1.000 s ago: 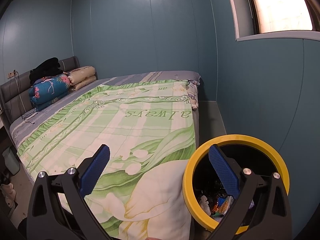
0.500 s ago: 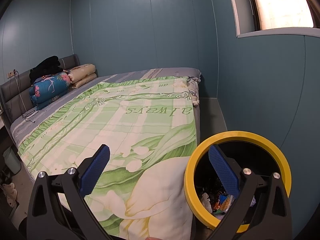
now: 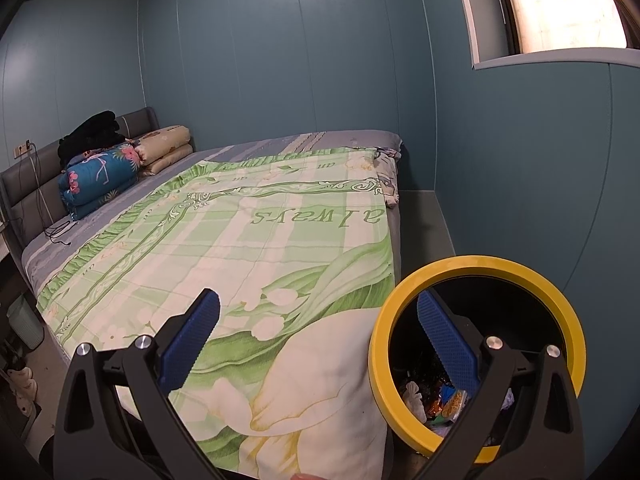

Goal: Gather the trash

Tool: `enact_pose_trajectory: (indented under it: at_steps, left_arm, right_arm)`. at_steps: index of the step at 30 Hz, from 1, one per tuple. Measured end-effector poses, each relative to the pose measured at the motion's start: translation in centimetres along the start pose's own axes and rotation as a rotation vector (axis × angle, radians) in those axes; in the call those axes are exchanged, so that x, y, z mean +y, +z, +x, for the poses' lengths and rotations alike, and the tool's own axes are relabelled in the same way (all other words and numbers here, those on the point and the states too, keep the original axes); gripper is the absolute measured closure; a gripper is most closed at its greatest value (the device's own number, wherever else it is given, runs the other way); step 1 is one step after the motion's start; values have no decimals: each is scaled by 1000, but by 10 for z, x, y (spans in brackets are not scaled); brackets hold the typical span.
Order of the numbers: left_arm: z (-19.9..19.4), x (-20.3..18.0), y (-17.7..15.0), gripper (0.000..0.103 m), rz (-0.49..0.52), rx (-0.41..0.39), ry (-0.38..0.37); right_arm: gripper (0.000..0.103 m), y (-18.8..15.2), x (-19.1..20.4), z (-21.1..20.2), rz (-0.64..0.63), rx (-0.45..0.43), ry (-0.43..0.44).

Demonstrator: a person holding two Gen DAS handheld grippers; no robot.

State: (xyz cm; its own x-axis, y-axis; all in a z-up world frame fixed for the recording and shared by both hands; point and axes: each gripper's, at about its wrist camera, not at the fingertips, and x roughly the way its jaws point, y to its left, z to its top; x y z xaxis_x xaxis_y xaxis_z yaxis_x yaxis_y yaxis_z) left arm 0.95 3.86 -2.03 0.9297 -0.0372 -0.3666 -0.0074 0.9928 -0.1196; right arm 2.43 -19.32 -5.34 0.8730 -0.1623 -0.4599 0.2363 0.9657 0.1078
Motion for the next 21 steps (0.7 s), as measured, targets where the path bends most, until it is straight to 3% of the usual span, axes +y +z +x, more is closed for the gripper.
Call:
enact_pose_trajectory:
  at_steps: [21]
  left_arm:
    - [6,-3,-4,8,3,18,-12]
  right_arm:
    - [8,-4,0,2,12,12,-7]
